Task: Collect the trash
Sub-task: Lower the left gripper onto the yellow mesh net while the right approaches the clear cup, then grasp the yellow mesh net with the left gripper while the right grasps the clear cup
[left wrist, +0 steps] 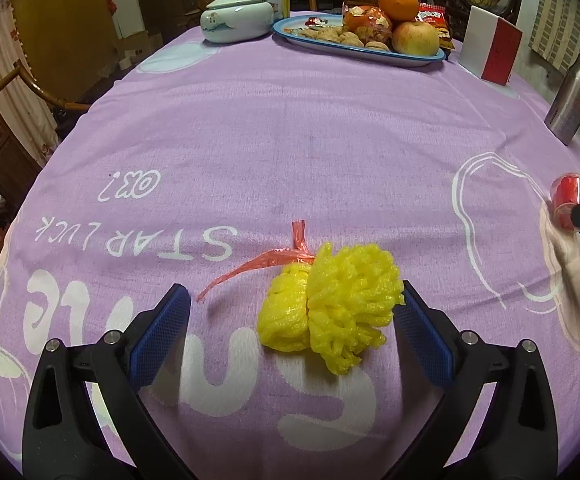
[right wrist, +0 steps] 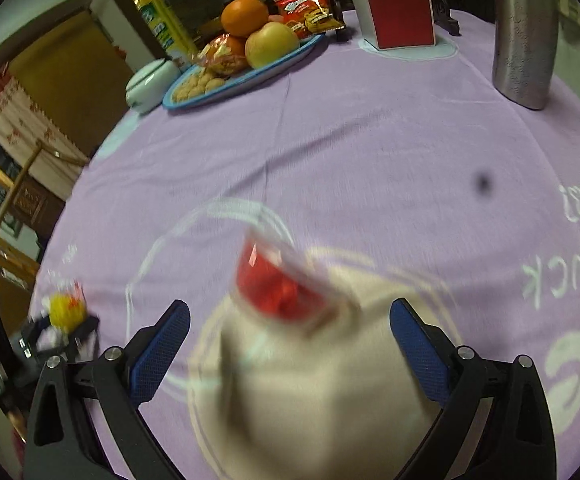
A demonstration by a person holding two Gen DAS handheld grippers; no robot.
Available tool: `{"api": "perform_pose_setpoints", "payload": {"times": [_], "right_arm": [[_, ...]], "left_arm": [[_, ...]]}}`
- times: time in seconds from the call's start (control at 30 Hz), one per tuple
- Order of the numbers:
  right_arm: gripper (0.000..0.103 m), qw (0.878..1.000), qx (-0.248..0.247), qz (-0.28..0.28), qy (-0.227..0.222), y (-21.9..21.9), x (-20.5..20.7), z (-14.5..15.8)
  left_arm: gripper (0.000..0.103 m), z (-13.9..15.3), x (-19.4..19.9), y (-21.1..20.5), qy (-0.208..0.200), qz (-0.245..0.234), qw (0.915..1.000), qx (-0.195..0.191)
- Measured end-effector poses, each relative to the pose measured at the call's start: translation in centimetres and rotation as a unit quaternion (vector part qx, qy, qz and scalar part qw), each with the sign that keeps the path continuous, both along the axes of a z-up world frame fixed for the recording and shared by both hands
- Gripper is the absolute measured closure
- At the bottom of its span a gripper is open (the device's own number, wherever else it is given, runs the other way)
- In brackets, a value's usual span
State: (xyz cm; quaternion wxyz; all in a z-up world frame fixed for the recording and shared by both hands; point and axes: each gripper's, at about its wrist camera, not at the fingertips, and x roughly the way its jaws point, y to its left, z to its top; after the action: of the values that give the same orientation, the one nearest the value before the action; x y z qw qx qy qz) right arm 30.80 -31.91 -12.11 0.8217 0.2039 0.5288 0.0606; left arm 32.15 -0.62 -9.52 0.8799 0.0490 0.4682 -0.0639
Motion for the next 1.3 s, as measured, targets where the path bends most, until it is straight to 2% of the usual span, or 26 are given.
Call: {"api": "perform_pose_setpoints", "payload": {"times": [0.13,0.4,0.5,0.57,0.67,0.8,0.87,1.03,1.17,1.23,1.3], "right_arm": [[0.004,0.999,0.000,-0.025,-0.035,0.2,0.4,-0.4],[0.005,0.998,-0.002,-0.023,-0.056,0.5,1.0,-0.4],[0.010,0.998,0.008,-0.018,-0.059,0.4,1.1,-0.5],[0.019,0.998,0.007,-0.015,-0.061,0.6,0.9,-0.4],[0.026,0.998,0.013,0.017,-0.065,1.8,0.7,-0.1],[0.026,0.992,-0.040,0.067,-0.096,4.3,-0.2,1.1],[0.026,0.990,-0.050,0.082,-0.106,4.9,-0.6,1.5],[0.026,0.988,-0.051,0.091,-0.117,5.2,-0.8,2.1],[0.026,0.990,-0.022,0.079,-0.111,4.5,-0.3,1.8],[0.027,0.988,-0.013,0.094,-0.126,4.9,-0.6,2.2],[0.027,0.978,-0.017,0.129,-0.161,6.2,-1.6,3.4]], "left_arm": [[0.005,0.0,0.1,0.0,-0.002,0.001,1.0000,0.000],[0.005,0.0,0.2,-0.1,-0.004,0.002,1.0000,0.000],[0.005,0.0,0.2,-0.1,-0.004,0.002,1.0000,0.000],[0.005,0.0,0.2,-0.1,-0.004,0.002,1.0000,0.000],[0.005,0.0,0.2,-0.1,-0.004,0.002,1.0000,0.000],[0.005,0.0,0.2,-0.1,-0.004,0.002,1.0000,0.000],[0.005,0.0,0.2,-0.1,-0.005,0.002,1.0000,0.000],[0.005,0.0,0.2,-0.1,-0.005,0.002,1.0000,0.000],[0.005,0.0,0.2,-0.1,-0.004,0.002,1.0000,0.000],[0.005,0.0,0.2,-0.1,-0.004,0.002,1.0000,0.000],[0.005,0.0,0.2,-0.1,-0.004,0.002,1.0000,0.000]]}}
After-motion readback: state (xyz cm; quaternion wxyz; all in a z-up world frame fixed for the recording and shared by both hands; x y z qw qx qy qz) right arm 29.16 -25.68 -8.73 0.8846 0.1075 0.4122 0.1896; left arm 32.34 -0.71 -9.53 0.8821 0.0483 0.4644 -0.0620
